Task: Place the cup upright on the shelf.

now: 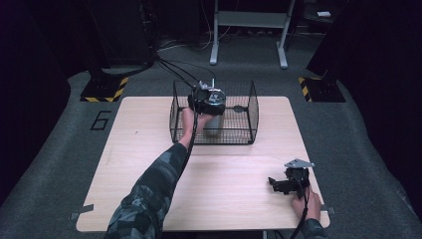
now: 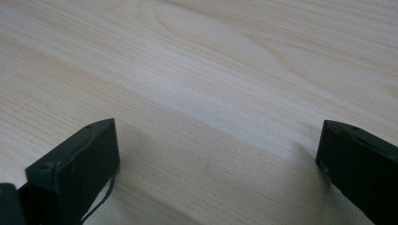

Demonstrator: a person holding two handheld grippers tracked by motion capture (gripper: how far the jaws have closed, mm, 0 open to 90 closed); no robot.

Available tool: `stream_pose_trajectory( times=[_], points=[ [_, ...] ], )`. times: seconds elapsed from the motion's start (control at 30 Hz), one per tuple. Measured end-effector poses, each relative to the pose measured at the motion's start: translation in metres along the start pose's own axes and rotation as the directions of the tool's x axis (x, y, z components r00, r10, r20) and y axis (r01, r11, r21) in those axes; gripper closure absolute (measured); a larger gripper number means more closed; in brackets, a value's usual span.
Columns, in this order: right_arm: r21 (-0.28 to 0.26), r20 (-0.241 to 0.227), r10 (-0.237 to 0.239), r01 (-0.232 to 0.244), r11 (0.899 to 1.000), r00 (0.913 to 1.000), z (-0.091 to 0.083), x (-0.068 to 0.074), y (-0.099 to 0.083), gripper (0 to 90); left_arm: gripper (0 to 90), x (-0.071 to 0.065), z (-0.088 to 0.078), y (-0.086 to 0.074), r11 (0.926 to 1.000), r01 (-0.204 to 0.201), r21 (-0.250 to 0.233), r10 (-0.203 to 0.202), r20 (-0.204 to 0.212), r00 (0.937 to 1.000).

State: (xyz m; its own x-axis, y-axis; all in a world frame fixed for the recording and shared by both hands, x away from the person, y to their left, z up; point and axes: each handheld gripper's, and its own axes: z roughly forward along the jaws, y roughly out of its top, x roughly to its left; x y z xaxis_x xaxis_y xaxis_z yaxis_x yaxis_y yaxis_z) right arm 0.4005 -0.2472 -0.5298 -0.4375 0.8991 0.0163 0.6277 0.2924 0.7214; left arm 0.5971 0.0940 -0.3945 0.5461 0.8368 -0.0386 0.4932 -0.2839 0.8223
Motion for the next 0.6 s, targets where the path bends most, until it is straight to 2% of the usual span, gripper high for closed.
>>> stream_pose_trajectory(
  times=[0.1,0.3,0.37,0.4,0.43,0.6],
  points=[
    [0.005,0.005,-0.016,0.016,1.0,0.9999,0.0,-0.0009,-0.0003,0.0,3.9,0.0022,0.0017,-0.0016,0.9999,-0.005,0.015,0.005,0.0,1.0],
    [0.004,0.005,-0.015,0.015,1.0,0.9999,0.0001,-0.0009,-0.0002,0.0,3.9,0.0023,0.0059,-0.0043,0.9992,-0.012,0.039,0.012,-0.002,0.9999],
    [0.005,0.005,-0.015,0.015,1.0,0.9999,0.0,-0.0009,-0.0003,0.0,3.9,0.0012,0.0057,-0.0044,0.9983,-0.037,0.044,0.037,0.0,0.9993],
    [0.004,0.004,-0.015,0.015,1.0,0.9999,0.0001,-0.0009,-0.0002,0.0,3.8,-0.0008,0.0068,-0.0042,0.9985,-0.033,0.043,0.033,-0.004,0.9994],
    [0.005,0.004,-0.011,0.011,1.0,0.9999,0.0001,-0.0004,-0.0002,0.0,3.8,-0.0009,0.0068,-0.0045,0.9971,-0.052,0.055,0.052,-0.004,0.9986],
    [0.004,0.006,-0.007,0.007,1.0,1.0,0.0002,0.0002,-0.0002,0.0,3.7,-0.0035,0.0048,-0.0095,0.998,-0.048,0.041,0.049,-0.016,0.9987]
  ],
)
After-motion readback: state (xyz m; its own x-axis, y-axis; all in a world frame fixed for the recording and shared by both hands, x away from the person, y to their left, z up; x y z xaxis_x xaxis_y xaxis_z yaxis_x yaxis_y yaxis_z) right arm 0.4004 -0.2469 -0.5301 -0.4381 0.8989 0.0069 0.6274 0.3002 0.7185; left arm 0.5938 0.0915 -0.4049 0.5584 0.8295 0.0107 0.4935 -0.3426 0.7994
